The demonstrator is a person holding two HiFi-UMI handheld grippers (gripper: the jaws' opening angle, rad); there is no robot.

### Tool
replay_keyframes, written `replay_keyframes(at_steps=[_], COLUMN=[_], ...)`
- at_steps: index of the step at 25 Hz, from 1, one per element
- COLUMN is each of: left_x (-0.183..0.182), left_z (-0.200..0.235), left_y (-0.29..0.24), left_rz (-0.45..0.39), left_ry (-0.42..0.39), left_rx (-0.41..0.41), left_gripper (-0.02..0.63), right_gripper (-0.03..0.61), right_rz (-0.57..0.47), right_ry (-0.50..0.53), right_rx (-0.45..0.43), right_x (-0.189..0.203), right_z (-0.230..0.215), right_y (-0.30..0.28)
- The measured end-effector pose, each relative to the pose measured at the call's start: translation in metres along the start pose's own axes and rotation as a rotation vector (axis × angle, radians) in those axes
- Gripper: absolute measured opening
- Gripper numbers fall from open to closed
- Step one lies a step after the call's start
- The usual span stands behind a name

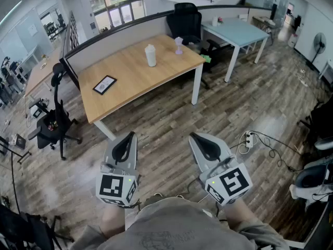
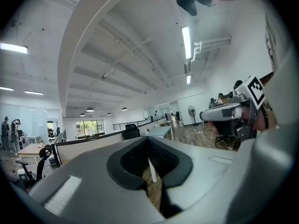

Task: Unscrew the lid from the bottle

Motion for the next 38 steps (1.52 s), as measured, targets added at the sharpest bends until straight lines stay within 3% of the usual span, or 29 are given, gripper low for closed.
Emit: replay_keyframes(at_steps=[5, 14, 19, 21, 23, 27, 38], left_x=[-0.006, 0.002, 0.002, 0.002, 0.007, 0.015, 0.021], left_z=[-0.005, -0.009, -0.012, -0.006, 0.001, 0.01, 0.049], left_y=[0.0, -0.007, -0.012, -0.014, -0.018, -0.029, -0.101], left_rz=[-0.014, 0.013, -0.009, -0.019, -0.009, 0.021, 0.053], left_ry=[-0.031, -0.002, 0.073, 0.119, 0.142, 0.104, 0.117], left_rx=[0.008, -0.003, -0.036, -0.063, -0.072, -0.088, -0.092], left_gripper=[0.002, 0.002, 0.006, 0.267, 0.272, 0.273, 0.273], right_gripper=[0.011, 0.011, 0.015, 0.152, 0.229, 0.23, 0.23], right_rz=[-0.014, 0.014, 0.017, 0.01, 0.004, 0.012, 0.043], right_ry=[-0.01, -0.025, -0.053, -0.082, -0.095, -0.09, -0.118], right_rx=[0.021, 0.031, -0.047, -0.061, -0.02, 0.02, 0.086], right_x=[0.001, 0.011, 0.019, 0.021, 0.024, 0.026, 0.026], right_z=[-0.006, -0.016, -0.016, -0.019, -0.029, -0.044, -0.1], right_y=[0.002, 0.004, 0.003, 0.001, -0.003, -0.017, -0.076])
Point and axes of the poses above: the fingertips, and each gripper's own axes: y backward along the fingers, z to its left, x out of its underside, the point moved 1 cm from there along y, backward along the fingers, and after that the axes turned 11 degrees about z, right-handed, at the moved point
